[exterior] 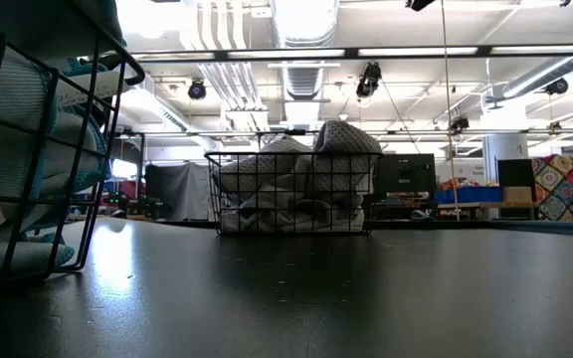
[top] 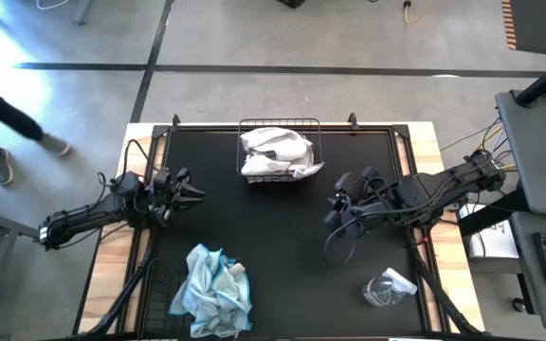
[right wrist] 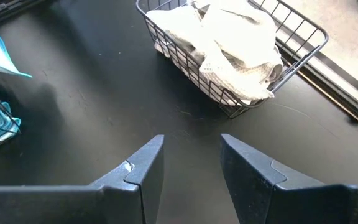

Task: Sort microfiber towel by color & place in baskets
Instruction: Return to Home Position

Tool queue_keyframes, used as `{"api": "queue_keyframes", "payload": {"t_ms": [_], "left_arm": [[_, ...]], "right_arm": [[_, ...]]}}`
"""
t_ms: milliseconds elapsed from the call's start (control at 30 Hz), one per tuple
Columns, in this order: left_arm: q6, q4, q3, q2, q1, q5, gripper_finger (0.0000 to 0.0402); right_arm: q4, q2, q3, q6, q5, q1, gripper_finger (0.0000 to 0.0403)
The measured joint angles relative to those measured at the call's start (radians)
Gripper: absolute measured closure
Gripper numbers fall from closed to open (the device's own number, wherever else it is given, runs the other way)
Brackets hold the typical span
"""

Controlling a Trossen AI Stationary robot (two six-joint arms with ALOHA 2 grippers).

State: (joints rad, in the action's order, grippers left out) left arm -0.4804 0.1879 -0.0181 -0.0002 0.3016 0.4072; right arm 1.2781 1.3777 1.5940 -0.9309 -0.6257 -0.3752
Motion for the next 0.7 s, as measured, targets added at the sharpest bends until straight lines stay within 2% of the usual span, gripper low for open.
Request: {"api": "queue_keyframes", "payload": {"t_ms": [300, 700], "left_arm": [[0.01, -0.014, 0.0, 0.0, 0.0, 0.0, 0.0306], [0.008, -0.042, 0.0, 0.0, 0.0, 0.003, 0.0306]], "right_arm": [[-0.003, -0.008, 0.0, 0.008, -0.046, 0.0, 0.0257], [-0.005, -0.06, -0.011, 0.146, -0.141, -0.002, 0.0257]]}}
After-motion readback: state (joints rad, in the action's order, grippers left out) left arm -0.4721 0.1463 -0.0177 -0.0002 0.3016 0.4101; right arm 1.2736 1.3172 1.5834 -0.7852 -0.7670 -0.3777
